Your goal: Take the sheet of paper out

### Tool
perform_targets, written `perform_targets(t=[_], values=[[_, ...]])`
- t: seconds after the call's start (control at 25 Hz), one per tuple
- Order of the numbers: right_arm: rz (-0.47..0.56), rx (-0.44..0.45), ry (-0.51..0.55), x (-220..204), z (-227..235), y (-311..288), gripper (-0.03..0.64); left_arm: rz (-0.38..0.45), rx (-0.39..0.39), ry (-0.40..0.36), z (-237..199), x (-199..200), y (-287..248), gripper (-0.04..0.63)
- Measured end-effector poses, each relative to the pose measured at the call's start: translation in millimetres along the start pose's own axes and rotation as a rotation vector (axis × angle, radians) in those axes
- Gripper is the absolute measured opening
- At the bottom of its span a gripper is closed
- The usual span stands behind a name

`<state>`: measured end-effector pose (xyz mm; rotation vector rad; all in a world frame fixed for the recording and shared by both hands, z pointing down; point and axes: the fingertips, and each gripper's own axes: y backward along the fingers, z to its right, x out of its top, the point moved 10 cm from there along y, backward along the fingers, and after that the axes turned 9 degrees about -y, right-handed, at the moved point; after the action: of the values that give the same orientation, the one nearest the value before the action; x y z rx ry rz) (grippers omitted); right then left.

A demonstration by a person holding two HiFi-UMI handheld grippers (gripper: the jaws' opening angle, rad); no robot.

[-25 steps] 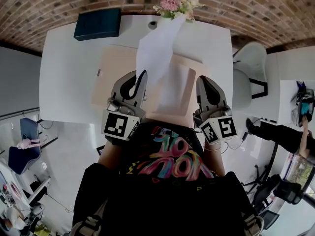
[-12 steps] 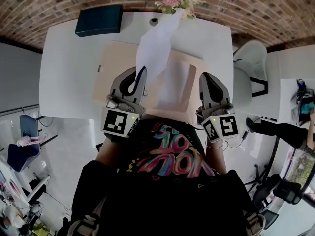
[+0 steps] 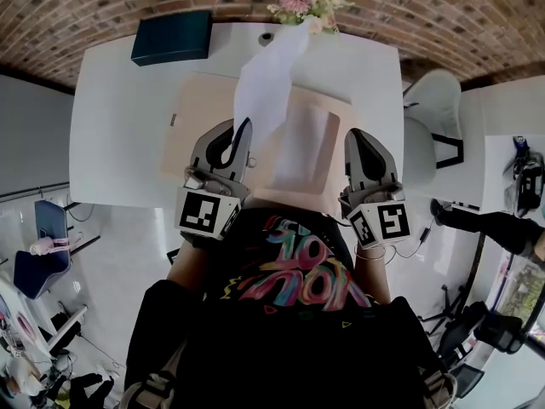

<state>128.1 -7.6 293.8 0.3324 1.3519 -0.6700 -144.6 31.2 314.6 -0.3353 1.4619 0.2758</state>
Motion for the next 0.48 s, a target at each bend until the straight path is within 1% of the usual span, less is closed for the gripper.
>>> perform_targets(t=[0.48], values=[[-0.016, 0.008, 0.0, -0.7, -0.2, 1.1, 0.02, -0.013, -0.015, 0.001, -2.9, -3.8, 1.8, 0.023]])
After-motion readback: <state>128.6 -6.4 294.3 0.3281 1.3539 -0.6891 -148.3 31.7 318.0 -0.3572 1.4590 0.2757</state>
